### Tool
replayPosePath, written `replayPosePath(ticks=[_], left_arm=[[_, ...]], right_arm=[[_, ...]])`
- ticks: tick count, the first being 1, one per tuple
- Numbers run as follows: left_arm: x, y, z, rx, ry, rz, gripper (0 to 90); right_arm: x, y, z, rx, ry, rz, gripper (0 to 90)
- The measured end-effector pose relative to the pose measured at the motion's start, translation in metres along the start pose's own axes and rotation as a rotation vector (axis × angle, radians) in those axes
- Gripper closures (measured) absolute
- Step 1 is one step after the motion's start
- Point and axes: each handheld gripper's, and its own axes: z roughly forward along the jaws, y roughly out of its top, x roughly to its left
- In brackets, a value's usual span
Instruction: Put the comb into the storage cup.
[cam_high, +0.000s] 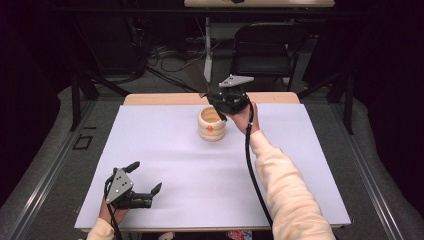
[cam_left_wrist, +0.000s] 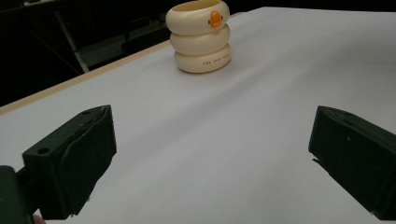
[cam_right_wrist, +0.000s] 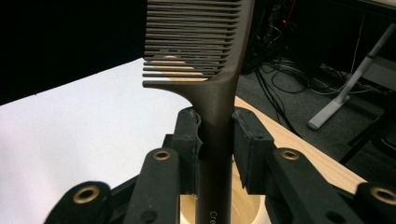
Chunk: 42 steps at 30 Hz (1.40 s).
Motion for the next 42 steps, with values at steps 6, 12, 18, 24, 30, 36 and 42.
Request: replayPosePath(ticks=[6, 12, 18, 24, 30, 36, 42], left_arm=[[0.000, 0.000, 0.000, 0.001, -0.001, 0.002, 0.8], [0.000, 0.000, 0.000, 0.002, -0.001, 0.002, 0.8], [0.000, 0.000, 0.000, 0.001, 0.000, 0.001, 0.8], [0.000, 0.000, 0.000, 0.002, -0.001, 0.001, 0.8], [0.000, 0.000, 0.000, 0.002, -0.001, 0.001, 0.8], [0.000, 0.000, 0.000, 0.003, -0.002, 0.001, 0.9], [0.000, 0.000, 0.000, 0.002, -0.002, -0.001, 0.9]], right_arm=[[-0.001, 0.001, 0.006, -0.002, -0.006, -0.004, 72.0], [-0.003, 0.001, 0.012, -0.013, -0.010, -0.002, 72.0], [-0.004, 0.000, 0.018, -0.016, -0.016, -0.004, 72.0], [-0.005, -0.002, 0.023, -0.029, -0.025, -0.005, 72.0], [-0.005, -0.003, 0.028, -0.040, -0.029, -0.006, 72.0], [-0.006, -0.006, 0.035, -0.047, -0.025, -0.004, 72.0], [-0.007, -0.010, 0.041, -0.055, -0.025, 0.008, 72.0]])
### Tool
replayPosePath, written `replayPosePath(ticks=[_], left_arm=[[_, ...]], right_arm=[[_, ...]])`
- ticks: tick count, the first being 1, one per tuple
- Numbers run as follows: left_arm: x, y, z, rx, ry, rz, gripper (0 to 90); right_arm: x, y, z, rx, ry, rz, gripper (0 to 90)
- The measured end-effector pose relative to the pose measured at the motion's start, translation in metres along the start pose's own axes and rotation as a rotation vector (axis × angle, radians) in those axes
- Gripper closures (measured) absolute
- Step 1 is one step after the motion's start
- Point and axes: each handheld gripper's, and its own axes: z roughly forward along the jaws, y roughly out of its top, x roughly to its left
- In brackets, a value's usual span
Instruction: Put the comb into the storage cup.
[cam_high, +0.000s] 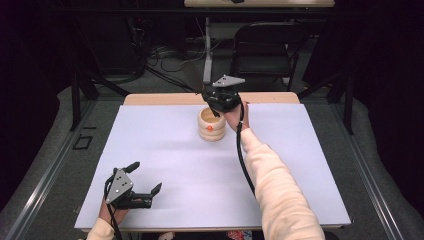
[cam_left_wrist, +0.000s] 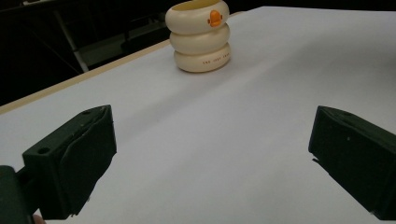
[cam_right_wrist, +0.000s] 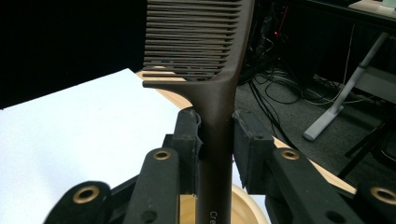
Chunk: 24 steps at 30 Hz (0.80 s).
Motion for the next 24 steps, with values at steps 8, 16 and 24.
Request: replayPosePath(ticks=[8, 16, 24], left_arm=[[0.000, 0.000, 0.000, 0.001, 0.002, 0.000, 0.9], [0.000, 0.000, -0.001, -0.002, 0.003, 0.000, 0.9], [0.000, 0.000, 0.000, -0.002, 0.002, 0.000, 0.9]], right_arm=[[-0.003, -0.008, 0.010, 0.001, 0.010, 0.019, 72.0], [-0.001, -0.016, 0.015, 0.000, 0.014, 0.032, 72.0], [0.001, -0.025, 0.021, 0.025, 0.030, 0.030, 71.9]])
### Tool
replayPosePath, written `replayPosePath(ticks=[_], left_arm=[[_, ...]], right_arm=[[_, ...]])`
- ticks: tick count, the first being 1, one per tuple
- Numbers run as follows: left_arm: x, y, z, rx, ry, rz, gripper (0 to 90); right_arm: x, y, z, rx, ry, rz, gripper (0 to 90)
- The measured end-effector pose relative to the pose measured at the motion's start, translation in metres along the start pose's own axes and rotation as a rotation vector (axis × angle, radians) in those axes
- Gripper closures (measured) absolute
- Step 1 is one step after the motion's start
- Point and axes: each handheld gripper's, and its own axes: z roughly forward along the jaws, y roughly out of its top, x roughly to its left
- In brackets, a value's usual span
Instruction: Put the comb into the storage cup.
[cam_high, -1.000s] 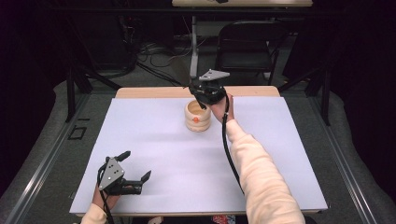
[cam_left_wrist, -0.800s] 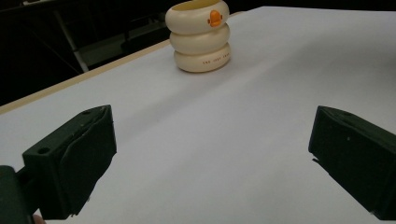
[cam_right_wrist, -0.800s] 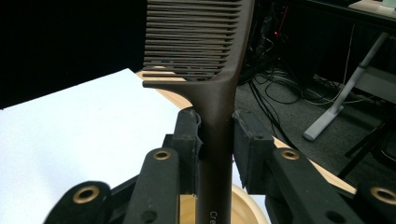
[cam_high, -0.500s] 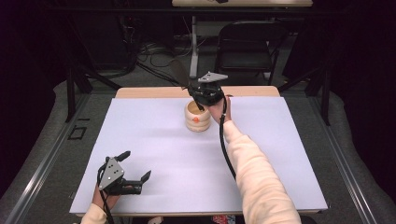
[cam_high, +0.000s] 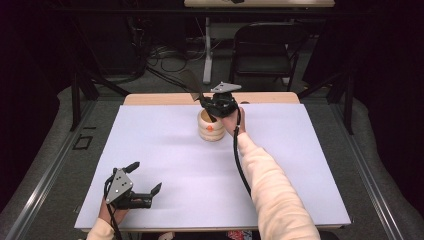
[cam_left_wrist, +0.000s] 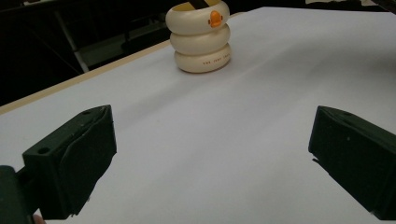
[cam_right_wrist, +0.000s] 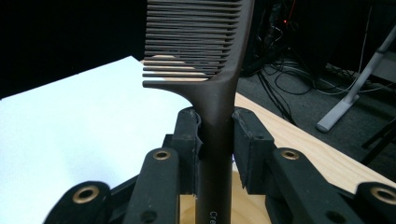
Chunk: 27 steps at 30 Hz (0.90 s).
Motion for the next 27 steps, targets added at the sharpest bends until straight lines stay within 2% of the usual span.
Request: replayPosePath(ticks=[27], left_arm=[[0.000, 0.000, 0.000, -0.001, 0.003, -0.001, 0.9]], right_arm=[[-0.001, -0.016, 0.005, 0.036, 0.008, 0.012, 71.9]])
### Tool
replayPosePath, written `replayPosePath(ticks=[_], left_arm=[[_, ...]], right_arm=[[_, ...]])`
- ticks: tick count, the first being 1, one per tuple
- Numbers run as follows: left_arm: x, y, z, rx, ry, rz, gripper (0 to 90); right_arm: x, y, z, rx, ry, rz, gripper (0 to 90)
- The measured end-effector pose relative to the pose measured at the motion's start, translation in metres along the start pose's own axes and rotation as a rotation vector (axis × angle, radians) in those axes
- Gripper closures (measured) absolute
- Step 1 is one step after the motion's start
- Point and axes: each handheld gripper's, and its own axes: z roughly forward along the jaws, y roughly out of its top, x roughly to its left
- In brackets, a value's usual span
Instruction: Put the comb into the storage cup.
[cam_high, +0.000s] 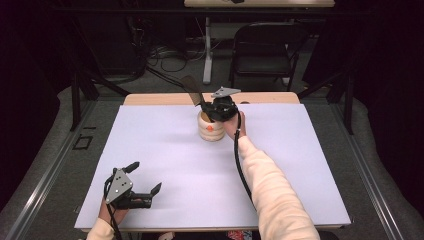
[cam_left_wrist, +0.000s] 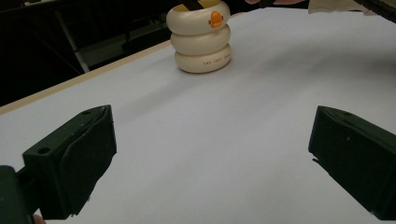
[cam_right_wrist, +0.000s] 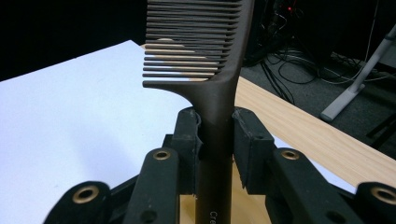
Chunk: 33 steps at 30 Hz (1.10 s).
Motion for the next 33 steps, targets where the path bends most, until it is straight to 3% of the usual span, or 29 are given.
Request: replayPosePath(ticks=[29, 33], left_arm=[[0.000, 0.000, 0.000, 0.000, 0.000, -0.001, 1.0], [0.000, 0.000, 0.000, -0.001, 0.000, -0.001, 1.0]], right_arm=[[-0.001, -0.014, 0.005, 0.047, -0.007, -0.007, 71.1], [-0.001, -0.018, 0.003, 0.053, -0.005, -0.003, 61.9]])
